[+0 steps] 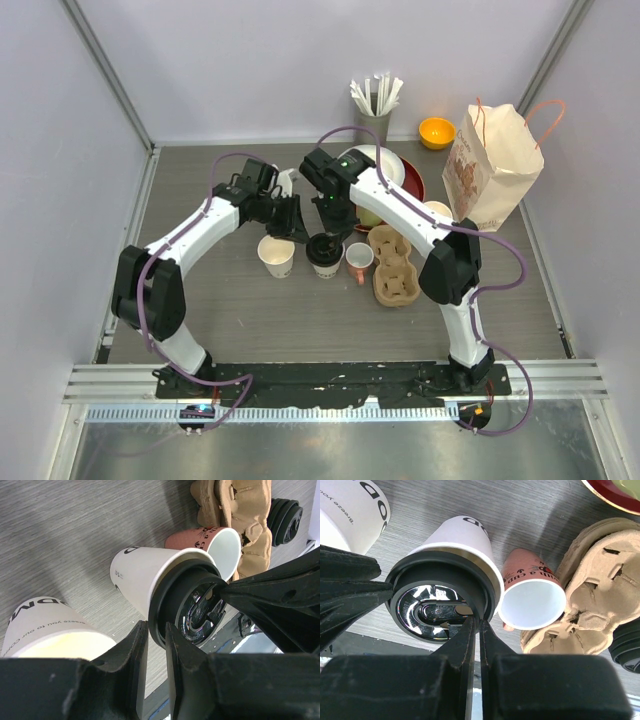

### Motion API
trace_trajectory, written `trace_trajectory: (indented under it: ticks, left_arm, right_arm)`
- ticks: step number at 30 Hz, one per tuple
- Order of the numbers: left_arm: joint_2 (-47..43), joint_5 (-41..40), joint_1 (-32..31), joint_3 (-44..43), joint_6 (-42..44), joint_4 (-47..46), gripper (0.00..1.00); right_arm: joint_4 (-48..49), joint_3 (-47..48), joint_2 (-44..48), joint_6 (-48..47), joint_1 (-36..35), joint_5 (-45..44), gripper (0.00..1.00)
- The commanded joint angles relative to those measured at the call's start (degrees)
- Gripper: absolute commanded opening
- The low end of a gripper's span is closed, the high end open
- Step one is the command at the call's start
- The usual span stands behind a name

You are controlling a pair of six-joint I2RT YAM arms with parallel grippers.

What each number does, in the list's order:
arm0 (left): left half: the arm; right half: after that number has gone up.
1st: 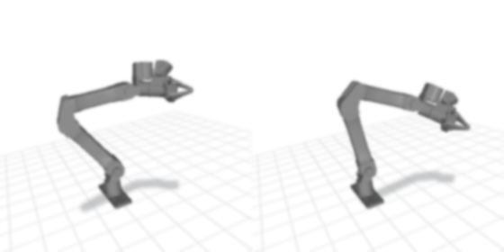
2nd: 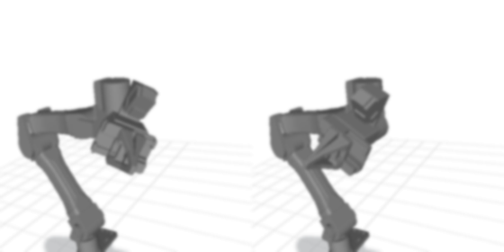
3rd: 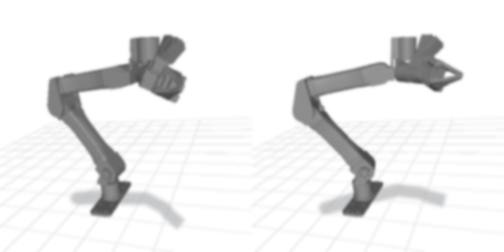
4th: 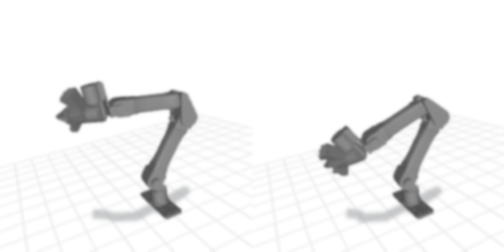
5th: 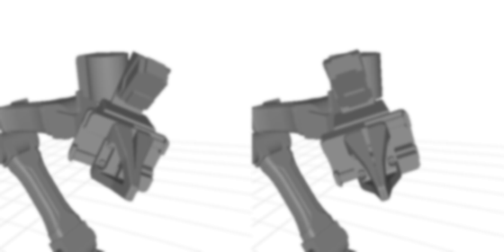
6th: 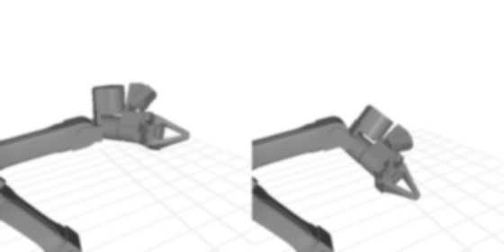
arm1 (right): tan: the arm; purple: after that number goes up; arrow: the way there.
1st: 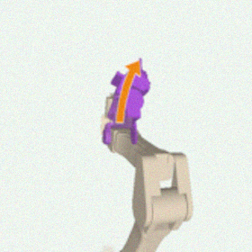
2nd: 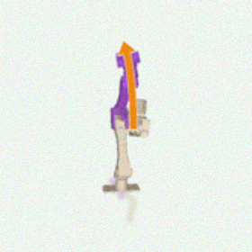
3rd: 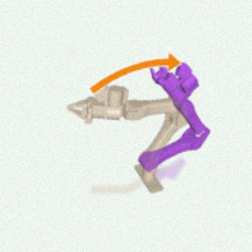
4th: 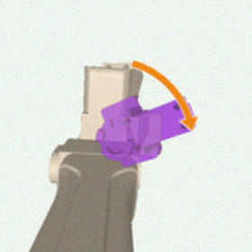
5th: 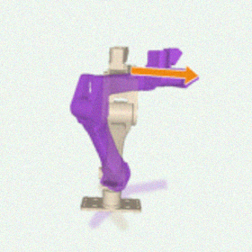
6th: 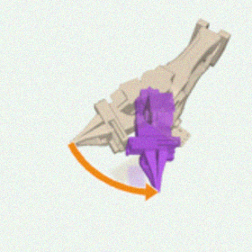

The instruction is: Pack the takeout coffee

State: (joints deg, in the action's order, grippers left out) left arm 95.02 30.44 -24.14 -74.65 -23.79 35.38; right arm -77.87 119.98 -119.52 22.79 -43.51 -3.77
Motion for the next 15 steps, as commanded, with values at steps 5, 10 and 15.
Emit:
trace_trajectory:
  ticks: [5, 10, 15]
  left_arm:
    - [-0.01, 0.15, -0.29, -1.2, 0.06, -1.36, 0.24]
    - [-0.1, 0.24, -0.38, -1.37, 0.06, -1.27, 0.24]
    - [-0.19, 0.15, -0.38, -1.29, 0.15, -1.36, 0.24]
  right_arm:
    - [-8.62, -0.01, 2.81, 0.24, -0.61, -0.79, 0.01]
    - [-8.62, -0.01, 3.33, 0.33, -0.35, -2.2, 0.01]
    - [-8.53, 0.34, 3.33, 0.33, 0.44, -4.31, 0.01]
